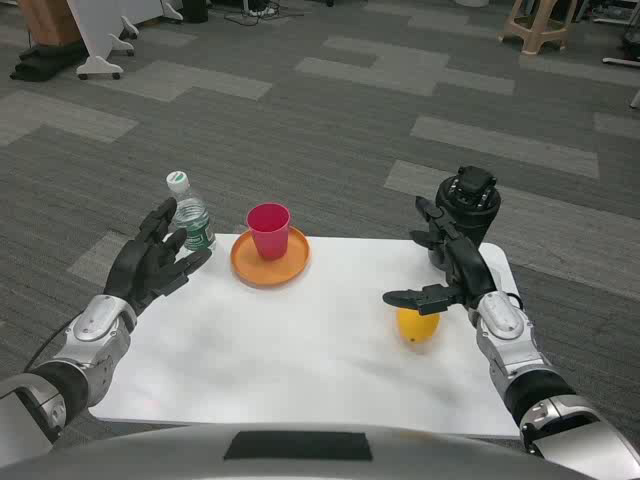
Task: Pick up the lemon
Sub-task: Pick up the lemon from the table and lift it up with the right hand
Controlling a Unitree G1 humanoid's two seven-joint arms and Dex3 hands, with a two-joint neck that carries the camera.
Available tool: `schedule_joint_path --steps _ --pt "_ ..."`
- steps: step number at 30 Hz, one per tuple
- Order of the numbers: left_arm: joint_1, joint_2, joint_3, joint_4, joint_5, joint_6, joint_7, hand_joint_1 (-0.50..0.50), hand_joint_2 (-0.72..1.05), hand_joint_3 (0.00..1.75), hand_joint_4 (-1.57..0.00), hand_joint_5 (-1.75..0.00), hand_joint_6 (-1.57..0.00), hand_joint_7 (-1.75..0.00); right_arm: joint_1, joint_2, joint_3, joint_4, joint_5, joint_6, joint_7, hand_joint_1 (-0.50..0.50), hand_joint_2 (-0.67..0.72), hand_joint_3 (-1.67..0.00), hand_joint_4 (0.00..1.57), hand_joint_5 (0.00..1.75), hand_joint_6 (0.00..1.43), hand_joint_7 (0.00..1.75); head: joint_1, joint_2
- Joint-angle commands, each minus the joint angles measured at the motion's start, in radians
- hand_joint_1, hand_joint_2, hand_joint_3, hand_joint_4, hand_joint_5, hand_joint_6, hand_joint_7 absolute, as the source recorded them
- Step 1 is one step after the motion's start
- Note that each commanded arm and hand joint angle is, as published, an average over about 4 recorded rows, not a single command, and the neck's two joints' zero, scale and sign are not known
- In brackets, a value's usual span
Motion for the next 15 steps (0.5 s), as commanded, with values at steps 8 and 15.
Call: schedule_joint_path --steps 8,15 --pt "0.026 0.008 0.034 -0.026 -0.034 -0.056 -0.005 0.5 1.05 0.07 0.0 -0.21 0.0 0.0 -0.019 0.005 -0.003 -0.019 0.013 0.001 0.01 0.12 -0.22 -0.48 0.0 0.87 0.0 0.14 -0.01 -0.011" --pt "0.026 0.008 0.034 -0.026 -0.035 -0.057 -0.005 0.5 1.05 0.09 0.0 -0.21 0.0 0.0 -0.018 0.004 -0.005 -0.027 0.013 0.001 0.014 0.12 -0.22 -0.48 0.0 0.87 0.0 0.14 -0.026 -0.025"
